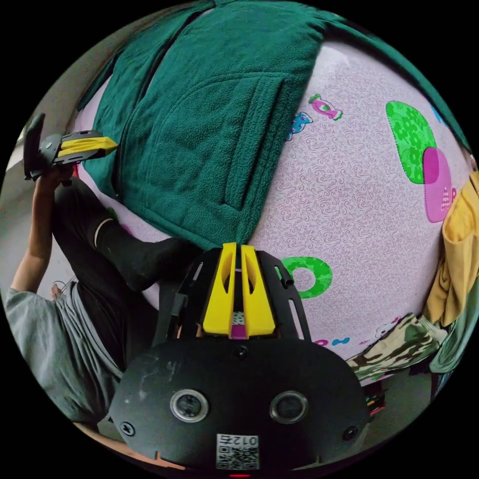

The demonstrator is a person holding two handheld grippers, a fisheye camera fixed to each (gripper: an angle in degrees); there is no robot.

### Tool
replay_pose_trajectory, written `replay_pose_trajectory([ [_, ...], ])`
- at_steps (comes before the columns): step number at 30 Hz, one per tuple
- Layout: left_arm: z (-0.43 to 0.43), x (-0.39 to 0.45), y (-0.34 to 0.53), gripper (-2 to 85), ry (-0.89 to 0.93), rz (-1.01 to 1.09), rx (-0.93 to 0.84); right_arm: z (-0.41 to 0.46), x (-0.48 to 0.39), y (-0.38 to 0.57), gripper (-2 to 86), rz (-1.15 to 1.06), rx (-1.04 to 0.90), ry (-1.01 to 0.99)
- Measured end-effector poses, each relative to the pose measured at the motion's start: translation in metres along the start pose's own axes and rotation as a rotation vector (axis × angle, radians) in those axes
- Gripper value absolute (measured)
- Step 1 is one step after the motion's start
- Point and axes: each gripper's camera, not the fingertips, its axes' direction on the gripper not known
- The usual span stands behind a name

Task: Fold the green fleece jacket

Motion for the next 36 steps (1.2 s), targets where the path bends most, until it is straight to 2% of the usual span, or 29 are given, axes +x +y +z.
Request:
replay_pose_trajectory([
  [4, 0.008, 0.006, -0.012, 0.3, -0.023, 0.012, 0.01, -0.007, -0.003, 0.005, 4.3, 0.022, 0.056, 0.098],
  [7, -0.005, 0.002, -0.007, 0.3, 0.01, -0.012, 0.042, -0.032, -0.017, 0.014, 5.9, 0.004, 0.189, 0.198],
  [9, -0.019, 0.0, -0.002, 0.3, 0.006, -0.042, 0.082, -0.044, -0.034, 0.016, 6.1, -0.036, 0.274, 0.171],
  [11, -0.024, 0.0, 0.001, 0.3, 0.034, -0.054, 0.086, -0.041, -0.06, 0.009, 6.5, -0.097, 0.326, 0.038],
  [14, -0.015, 0.004, -0.002, 0.4, -0.011, -0.05, 0.036, -0.014, -0.093, -0.009, 6.6, -0.17, 0.308, -0.086],
  [18, 0.002, 0.005, -0.013, 0.5, -0.033, -0.032, -0.006, 0.013, -0.122, -0.024, 6.9, -0.21, 0.309, -0.069],
  [25, 0.018, 0.005, -0.025, 0.7, -0.033, -0.009, -0.029, 0.039, -0.124, -0.051, 4.6, -0.086, 0.365, -0.047],
  [27, 0.019, 0.001, -0.024, 0.7, -0.02, -0.015, -0.02, 0.053, -0.128, -0.057, 2.3, -0.112, 0.298, -0.101],
  [30, 0.019, -0.009, -0.019, 0.7, 0.016, -0.027, -0.004, 0.053, -0.136, -0.052, 0.5, -0.167, 0.325, -0.031],
  [32, 0.019, -0.016, -0.017, 0.7, 0.047, -0.037, -0.001, 0.048, -0.129, -0.051, -0.4, -0.189, 0.3, -0.095],
  [36, -0.01, -0.038, -0.003, 0.6, 0.092, -0.081, 0.138, 0.025, -0.113, -0.044, -0.9, -0.159, 0.368, -0.15],
])
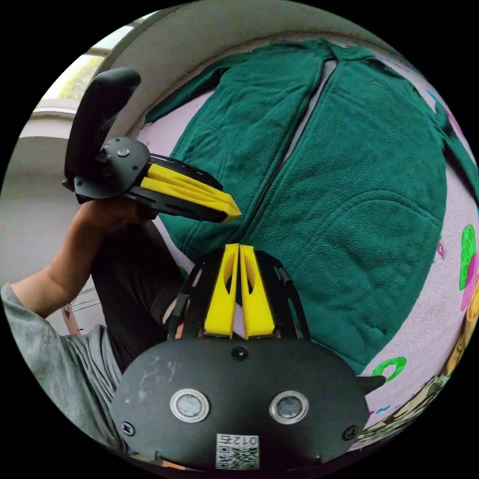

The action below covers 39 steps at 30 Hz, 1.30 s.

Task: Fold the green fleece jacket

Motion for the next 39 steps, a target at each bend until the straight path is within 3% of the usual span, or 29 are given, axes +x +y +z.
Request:
replay_pose_trajectory([
  [5, -0.01, -0.031, 0.001, 0.6, -0.151, -0.153, 0.075, -0.018, 0.03, -0.018, -0.9, 0.148, 0.121, 0.082],
  [13, 0.009, -0.047, 0.005, 0.7, -0.051, -0.158, 0.033, 0.003, 0.018, -0.032, -0.9, 0.098, 0.033, 0.055],
  [15, -0.008, -0.052, 0.008, 0.7, -0.026, -0.155, 0.09, -0.004, 0.022, -0.035, -0.9, 0.088, 0.008, 0.007],
  [18, -0.038, -0.069, 0.003, 0.7, -0.091, -0.192, 0.204, -0.036, 0.034, -0.044, -0.9, 0.095, 0.107, -0.039],
  [23, -0.038, -0.111, -0.031, 0.6, -0.108, -0.273, 0.224, -0.069, 0.067, -0.087, -0.9, 0.229, 0.236, 0.018],
  [30, -0.017, -0.131, -0.037, 0.4, -0.135, -0.247, 0.244, -0.061, 0.073, -0.111, -0.8, 0.255, 0.204, 0.0],
  [35, -0.022, -0.152, -0.031, 0.5, 0.057, -0.193, 0.211, -0.085, 0.083, -0.123, -0.8, 0.193, 0.151, -0.101],
  [39, -0.055, -0.174, -0.029, 0.6, -0.028, -0.21, 0.358, -0.121, 0.086, -0.151, -0.9, 0.162, 0.243, -0.024],
])
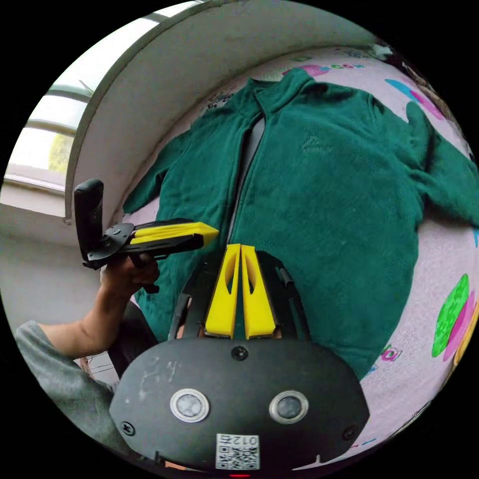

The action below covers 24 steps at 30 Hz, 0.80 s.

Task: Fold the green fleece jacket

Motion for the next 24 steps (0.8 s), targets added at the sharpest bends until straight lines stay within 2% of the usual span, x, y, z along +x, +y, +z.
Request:
replay_pose_trajectory([
  [2, -0.007, -0.014, -0.002, 0.6, -0.061, -0.058, 0.08, -0.005, 0.002, -0.032, -0.9, 0.012, 0.032, 0.035],
  [5, 0.015, -0.025, 0.0, 0.6, 0.0, -0.048, -0.01, 0.004, 0.002, -0.064, -0.8, 0.042, 0.014, 0.089],
  [12, 0.013, -0.05, 0.013, 0.6, 0.104, -0.091, 0.068, 0.004, -0.024, -0.09, -0.8, -0.066, -0.076, 0.139],
  [16, 0.01, -0.061, 0.019, 0.6, 0.14, -0.108, 0.084, -0.027, -0.033, -0.126, -0.5, -0.068, 0.047, 0.132],
  [18, 0.007, -0.06, 0.018, 0.6, 0.124, -0.092, 0.079, -0.028, -0.029, -0.151, 0.0, -0.019, 0.05, 0.059],
  [20, 0.005, -0.06, 0.018, 0.6, 0.113, -0.083, 0.079, -0.019, -0.01, -0.179, 1.9, 0.115, 0.021, -0.113],
  [24, 0.002, -0.067, 0.02, 0.6, 0.137, -0.097, 0.08, -0.014, 0.002, -0.202, 3.7, 0.249, 0.062, -0.19],
])
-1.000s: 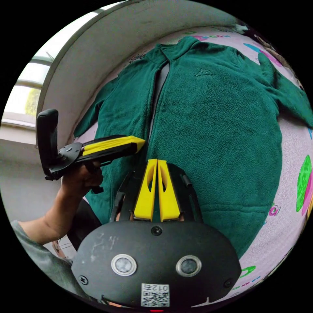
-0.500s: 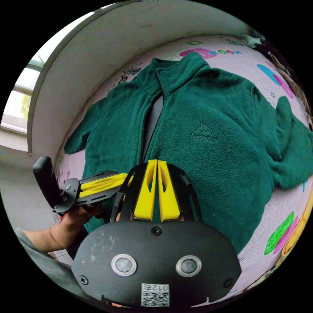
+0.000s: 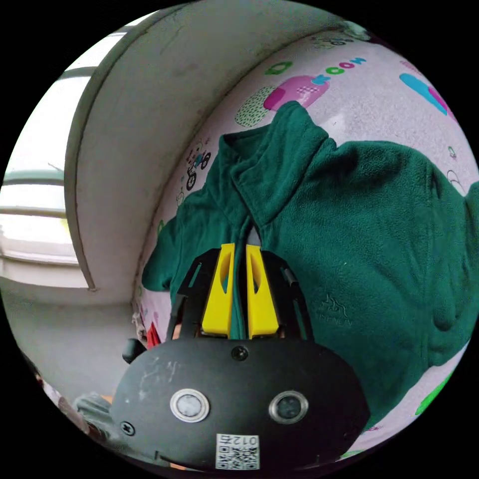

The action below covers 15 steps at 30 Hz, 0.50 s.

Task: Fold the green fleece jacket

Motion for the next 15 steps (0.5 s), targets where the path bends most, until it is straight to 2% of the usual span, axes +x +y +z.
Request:
replay_pose_trajectory([
  [10, -0.008, -0.001, -0.002, 0.6, -0.001, -0.002, -0.002, 0.027, -0.036, -0.02, 4.2, 0.022, 0.017, 0.091],
  [15, -0.012, -0.001, -0.001, 0.5, 0.015, -0.012, -0.001, 0.027, -0.082, -0.002, -0.4, -0.155, 0.131, 0.345],
])
